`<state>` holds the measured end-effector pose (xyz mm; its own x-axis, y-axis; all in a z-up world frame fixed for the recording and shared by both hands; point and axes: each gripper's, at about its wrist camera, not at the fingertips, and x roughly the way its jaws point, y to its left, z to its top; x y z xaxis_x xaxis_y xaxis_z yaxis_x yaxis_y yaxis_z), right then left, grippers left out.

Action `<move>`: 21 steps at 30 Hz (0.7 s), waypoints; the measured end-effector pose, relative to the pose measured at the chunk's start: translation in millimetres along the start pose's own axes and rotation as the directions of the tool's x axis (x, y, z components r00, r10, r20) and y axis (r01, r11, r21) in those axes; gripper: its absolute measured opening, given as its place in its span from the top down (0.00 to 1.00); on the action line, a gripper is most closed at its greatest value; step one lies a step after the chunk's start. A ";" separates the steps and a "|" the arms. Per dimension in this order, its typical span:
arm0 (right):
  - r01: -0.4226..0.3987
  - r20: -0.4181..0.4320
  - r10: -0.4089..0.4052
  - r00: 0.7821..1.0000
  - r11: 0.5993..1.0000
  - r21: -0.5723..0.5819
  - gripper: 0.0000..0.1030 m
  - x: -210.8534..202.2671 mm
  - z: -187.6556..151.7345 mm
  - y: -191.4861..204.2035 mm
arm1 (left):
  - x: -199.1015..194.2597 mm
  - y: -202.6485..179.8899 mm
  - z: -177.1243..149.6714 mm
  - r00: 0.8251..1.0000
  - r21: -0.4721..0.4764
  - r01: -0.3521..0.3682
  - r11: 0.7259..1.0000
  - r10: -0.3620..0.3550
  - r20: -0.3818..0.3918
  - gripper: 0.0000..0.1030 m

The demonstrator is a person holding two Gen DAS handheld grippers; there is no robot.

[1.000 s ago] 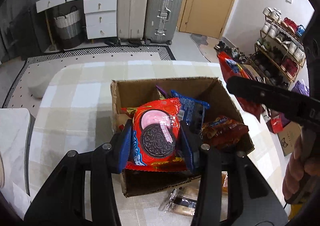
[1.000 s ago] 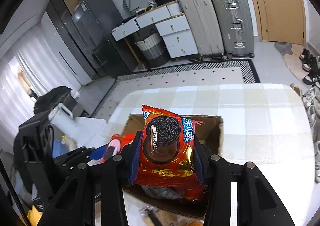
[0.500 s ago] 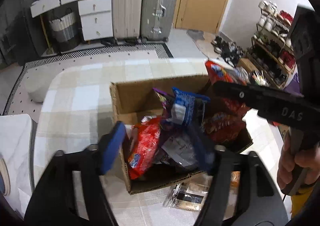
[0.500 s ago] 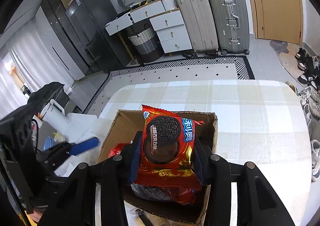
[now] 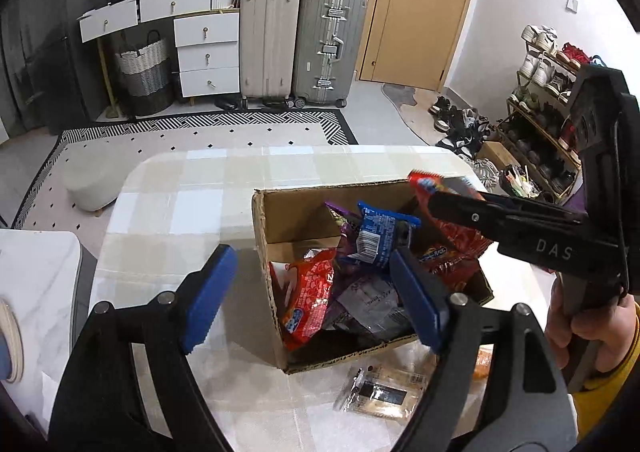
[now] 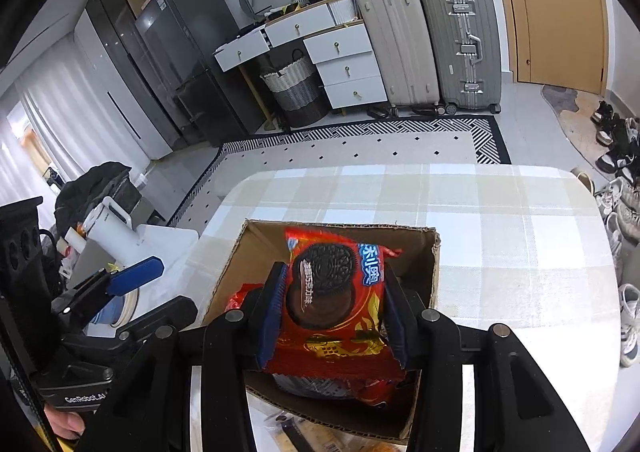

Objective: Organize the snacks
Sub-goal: 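Lower both red Oreo packs into the box and open both grippers, then withdraw both open grippers from the box and back away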

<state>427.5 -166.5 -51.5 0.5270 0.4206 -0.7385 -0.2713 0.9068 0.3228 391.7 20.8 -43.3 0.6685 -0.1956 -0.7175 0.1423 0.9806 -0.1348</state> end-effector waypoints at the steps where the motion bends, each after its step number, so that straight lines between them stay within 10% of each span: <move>1: 0.002 0.002 -0.002 1.000 1.000 0.001 0.56 -0.1 0.1 0.4 | -0.6 0.0 0.0 1.000 0.000 -0.003 1.000 0.003 0.002 0.24; 21: -0.031 0.139 0.032 0.990 0.999 -0.012 0.53 -68.6 -23.5 20.2 | -50.3 -18.2 -33.3 0.999 0.002 -0.025 1.000 0.025 0.029 0.24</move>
<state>366.9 -177.7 -8.2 0.6249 0.4496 -0.6383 -0.2968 0.8930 0.3384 331.2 13.2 -27.6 0.6931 -0.1713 -0.7002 0.1269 0.9852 -0.1154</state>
